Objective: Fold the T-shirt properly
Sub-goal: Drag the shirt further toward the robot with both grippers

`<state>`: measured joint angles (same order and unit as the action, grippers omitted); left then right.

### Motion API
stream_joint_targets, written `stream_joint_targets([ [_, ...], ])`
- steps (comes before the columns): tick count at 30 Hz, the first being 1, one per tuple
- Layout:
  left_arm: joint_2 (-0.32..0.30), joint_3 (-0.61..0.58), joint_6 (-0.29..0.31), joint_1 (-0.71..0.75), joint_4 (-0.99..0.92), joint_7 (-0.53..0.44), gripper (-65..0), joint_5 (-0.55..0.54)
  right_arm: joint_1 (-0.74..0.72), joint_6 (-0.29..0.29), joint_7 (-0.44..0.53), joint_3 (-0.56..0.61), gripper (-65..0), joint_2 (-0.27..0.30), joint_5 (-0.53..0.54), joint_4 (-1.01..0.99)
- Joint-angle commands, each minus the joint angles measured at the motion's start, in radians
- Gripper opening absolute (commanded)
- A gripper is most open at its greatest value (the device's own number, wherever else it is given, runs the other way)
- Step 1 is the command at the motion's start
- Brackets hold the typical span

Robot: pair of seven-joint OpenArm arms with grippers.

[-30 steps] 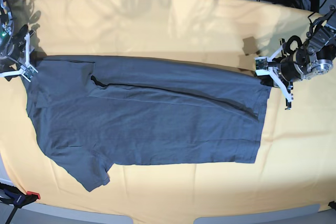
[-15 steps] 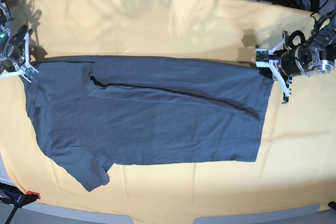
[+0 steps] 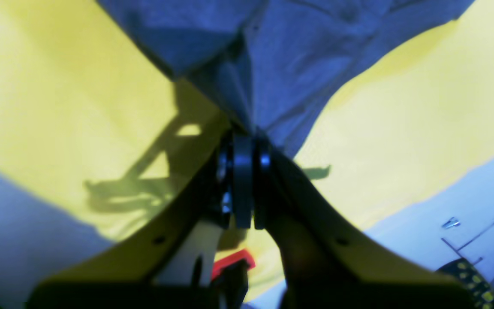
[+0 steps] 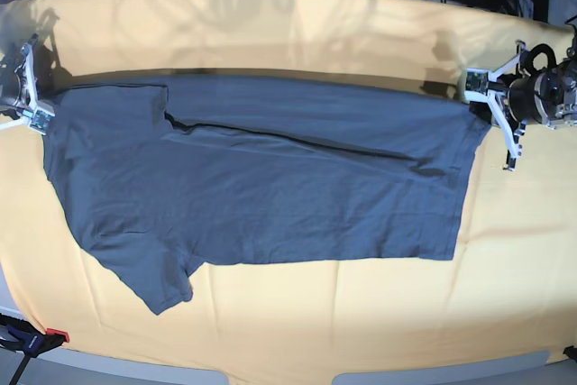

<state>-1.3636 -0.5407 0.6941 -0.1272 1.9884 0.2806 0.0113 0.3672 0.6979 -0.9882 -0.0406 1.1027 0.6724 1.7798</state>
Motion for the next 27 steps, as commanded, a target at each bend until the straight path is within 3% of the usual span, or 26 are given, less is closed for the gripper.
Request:
stream_joint_targets([
  [1,-0.032,0.011,0.004,-0.014,0.012,0.004,-65.0,-0.013,-0.01,0.0,-0.028,-0.012,-65.0,0.042,0.029,0.023],
  [6,-0.054,0.011,0.004,-0.014,0.037,0.004,-65.0,-0.058,-0.01,0.0,-0.167,-0.012,-65.0,0.086,0.217,0.082],
  [10,-0.092,0.011,0.004,-0.015,0.05,0.004,-65.0,-0.081,-0.012,0.0,-0.239,-0.012,-65.0,0.114,0.3,0.111],
  [19,-0.156,0.011,0.004,-0.014,0.069,0.005,-65.0,-0.171,-0.011,0.0,-0.339,-0.012,-65.0,0.137,0.305,0.111],
  [22,-0.18,0.011,0.004,-0.014,0.089,0.004,-65.0,-0.183,-0.01,0.0,-0.408,-0.012,-65.0,0.148,0.412,0.111],
  [27,-0.19,0.011,0.004,0.007,0.152,0.005,-65.0,-0.234,-0.01,0.0,-0.408,-0.012,-65.0,0.176,0.606,0.111],
])
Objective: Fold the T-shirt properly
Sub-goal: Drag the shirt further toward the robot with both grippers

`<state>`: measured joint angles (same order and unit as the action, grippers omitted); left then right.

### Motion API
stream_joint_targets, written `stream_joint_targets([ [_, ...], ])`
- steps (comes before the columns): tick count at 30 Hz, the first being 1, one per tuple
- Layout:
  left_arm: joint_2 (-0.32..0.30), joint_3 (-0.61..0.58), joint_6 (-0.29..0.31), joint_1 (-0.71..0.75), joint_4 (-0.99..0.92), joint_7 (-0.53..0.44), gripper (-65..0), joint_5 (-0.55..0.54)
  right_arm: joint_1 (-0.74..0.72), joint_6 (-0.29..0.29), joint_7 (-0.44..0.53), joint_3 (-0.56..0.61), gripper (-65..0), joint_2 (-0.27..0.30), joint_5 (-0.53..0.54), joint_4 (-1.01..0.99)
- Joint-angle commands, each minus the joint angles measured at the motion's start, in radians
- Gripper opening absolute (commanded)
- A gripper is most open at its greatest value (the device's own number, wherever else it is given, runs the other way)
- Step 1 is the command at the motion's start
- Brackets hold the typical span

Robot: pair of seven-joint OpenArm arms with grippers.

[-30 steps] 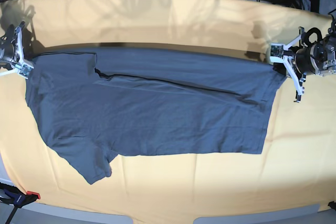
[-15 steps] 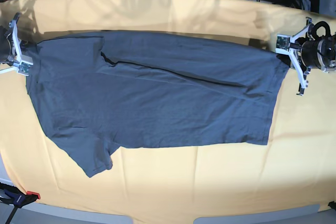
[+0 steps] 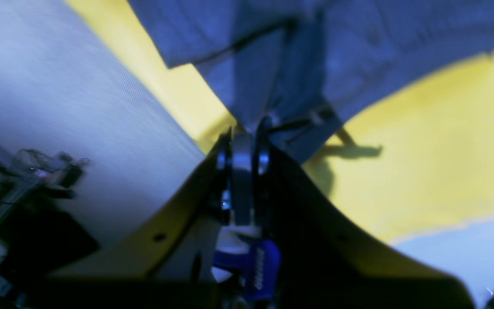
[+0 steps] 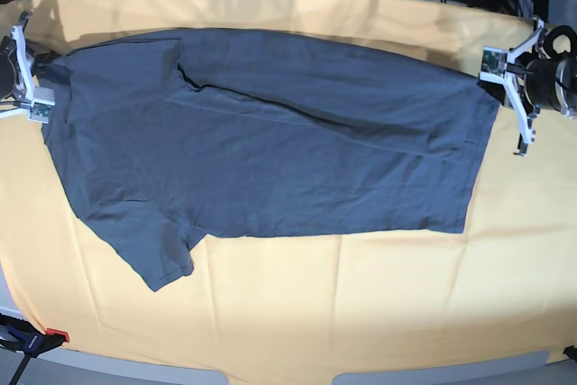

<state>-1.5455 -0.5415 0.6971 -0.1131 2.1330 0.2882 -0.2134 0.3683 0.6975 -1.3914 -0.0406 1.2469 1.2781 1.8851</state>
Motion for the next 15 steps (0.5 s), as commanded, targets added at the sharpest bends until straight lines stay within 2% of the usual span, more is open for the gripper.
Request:
stream_joint_targets([
  [1,-0.008,0.012,0.001,0.003,0.02,-0.002,-65.0,-0.01,-0.011,0.001,-0.005,-0.012,-65.0,0.037,0.025,0.006],
  [5,-0.008,0.012,0.001,0.043,0.055,0.005,-65.0,-0.01,-0.011,0.001,-0.005,-0.012,-65.0,0.057,0.125,0.006],
  [12,-0.008,0.012,0.001,0.049,0.042,0.006,-65.0,-0.009,-0.011,0.001,-0.005,-0.012,-65.0,0.075,0.128,0.006],
  [15,-0.008,0.012,0.001,0.049,0.019,0.008,-65.0,0.015,-0.011,0.001,-0.005,-0.012,-65.0,0.076,0.092,0.006],
])
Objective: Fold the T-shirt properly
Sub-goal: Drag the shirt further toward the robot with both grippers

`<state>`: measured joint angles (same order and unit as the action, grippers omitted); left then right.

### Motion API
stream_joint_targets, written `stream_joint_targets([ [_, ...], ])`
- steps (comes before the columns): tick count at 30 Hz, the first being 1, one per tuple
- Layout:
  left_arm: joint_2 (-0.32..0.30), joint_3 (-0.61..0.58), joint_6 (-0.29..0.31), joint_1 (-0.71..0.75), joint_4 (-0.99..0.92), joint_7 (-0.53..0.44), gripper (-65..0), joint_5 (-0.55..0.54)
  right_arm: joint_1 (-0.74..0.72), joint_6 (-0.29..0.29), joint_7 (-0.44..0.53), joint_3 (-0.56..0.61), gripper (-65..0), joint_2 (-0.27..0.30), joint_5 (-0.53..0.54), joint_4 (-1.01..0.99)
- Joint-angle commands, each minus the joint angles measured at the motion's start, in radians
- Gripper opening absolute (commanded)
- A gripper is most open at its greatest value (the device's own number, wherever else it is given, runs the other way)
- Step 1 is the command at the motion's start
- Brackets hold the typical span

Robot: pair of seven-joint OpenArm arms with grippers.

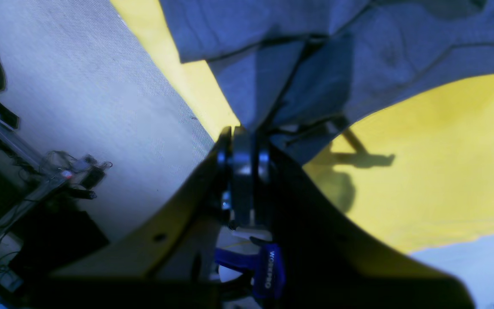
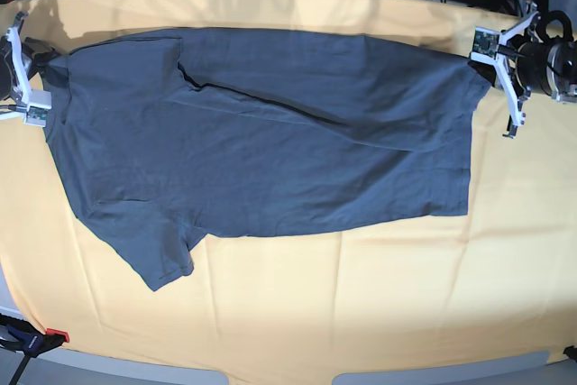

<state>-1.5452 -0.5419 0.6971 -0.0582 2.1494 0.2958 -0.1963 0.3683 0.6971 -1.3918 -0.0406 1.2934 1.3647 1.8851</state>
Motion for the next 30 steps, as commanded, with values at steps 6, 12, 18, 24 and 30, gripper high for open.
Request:
stream_joint_targets([
  [6,-0.008,0.013,0.001,-0.006,-0.055,-0.027,-65.0,0.046,-0.011,0.001,-0.004,-0.012,-65.0,0.06,-0.005,0.005],
  [12,-0.008,0.013,0.001,-0.006,-0.06,-0.034,-65.0,0.091,-0.011,0.001,-0.004,-0.012,-65.0,0.126,-0.016,0.005],
  [18,-0.008,0.013,0.001,-0.006,-0.06,-0.041,-65.0,0.092,-0.01,0.001,-0.004,-0.011,-65.0,0.132,-0.015,0.003],
  [24,-0.008,0.013,0.001,-0.006,-0.06,-0.118,-65.0,0.087,-0.011,0.001,-0.004,-0.011,-65.0,0.134,-0.007,0.004],
  [30,-0.008,0.013,0.001,-0.006,-0.039,-0.12,-65.0,0.0,-0.01,0.001,-0.004,-0.011,-65.0,0.134,0.093,0.005],
])
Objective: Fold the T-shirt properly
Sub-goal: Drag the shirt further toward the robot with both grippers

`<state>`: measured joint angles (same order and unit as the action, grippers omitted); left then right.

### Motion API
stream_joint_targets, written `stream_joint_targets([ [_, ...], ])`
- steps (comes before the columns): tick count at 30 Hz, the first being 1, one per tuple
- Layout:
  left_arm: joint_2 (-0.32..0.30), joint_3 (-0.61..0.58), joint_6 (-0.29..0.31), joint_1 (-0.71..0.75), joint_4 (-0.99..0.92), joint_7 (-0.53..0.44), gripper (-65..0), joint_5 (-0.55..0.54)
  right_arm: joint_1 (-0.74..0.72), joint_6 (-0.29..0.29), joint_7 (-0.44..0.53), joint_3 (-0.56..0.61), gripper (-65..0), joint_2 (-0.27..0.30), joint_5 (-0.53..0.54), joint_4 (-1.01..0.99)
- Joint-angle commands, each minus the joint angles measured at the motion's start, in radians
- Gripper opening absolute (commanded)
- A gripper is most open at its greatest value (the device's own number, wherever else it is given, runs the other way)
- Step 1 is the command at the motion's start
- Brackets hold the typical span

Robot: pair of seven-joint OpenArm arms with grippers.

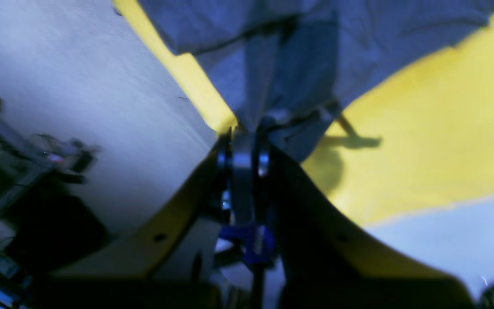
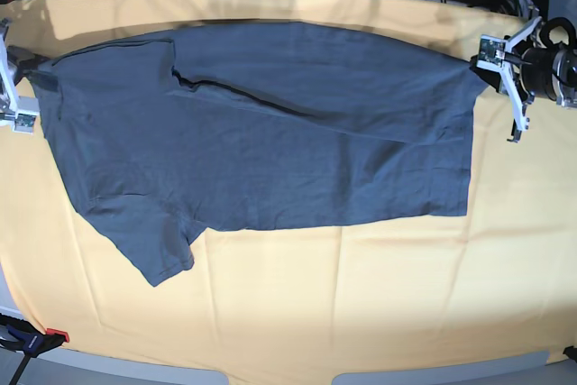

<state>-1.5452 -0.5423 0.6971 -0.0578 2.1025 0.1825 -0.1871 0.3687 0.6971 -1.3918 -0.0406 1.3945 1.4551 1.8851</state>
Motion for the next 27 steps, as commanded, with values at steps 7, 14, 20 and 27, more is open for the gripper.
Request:
stream_joint_targets([
  [7,-0.008,0.013,0.001,-0.006,0.013,0.012,-65.0,-0.037,-0.005,0.001,-0.004,-0.011,-65.0,0.029,0.028,0.007],
  [14,-0.008,0.013,0.001,-0.006,0.013,0.061,-65.0,-0.066,0.15,0.001,-0.004,-0.011,-65.0,0.029,-0.106,0.09],
  [20,-0.008,0.013,0.001,-0.003,0.014,0.058,-65.0,-0.07,0.274,0.001,-0.004,-0.011,-65.0,-0.029,-0.153,0.216],
  [27,-0.008,0.012,0.001,0.112,0.013,0.061,-65.0,-0.032,0.437,0.001,0.011,-0.011,-65.0,-0.101,-0.367,0.219],
])
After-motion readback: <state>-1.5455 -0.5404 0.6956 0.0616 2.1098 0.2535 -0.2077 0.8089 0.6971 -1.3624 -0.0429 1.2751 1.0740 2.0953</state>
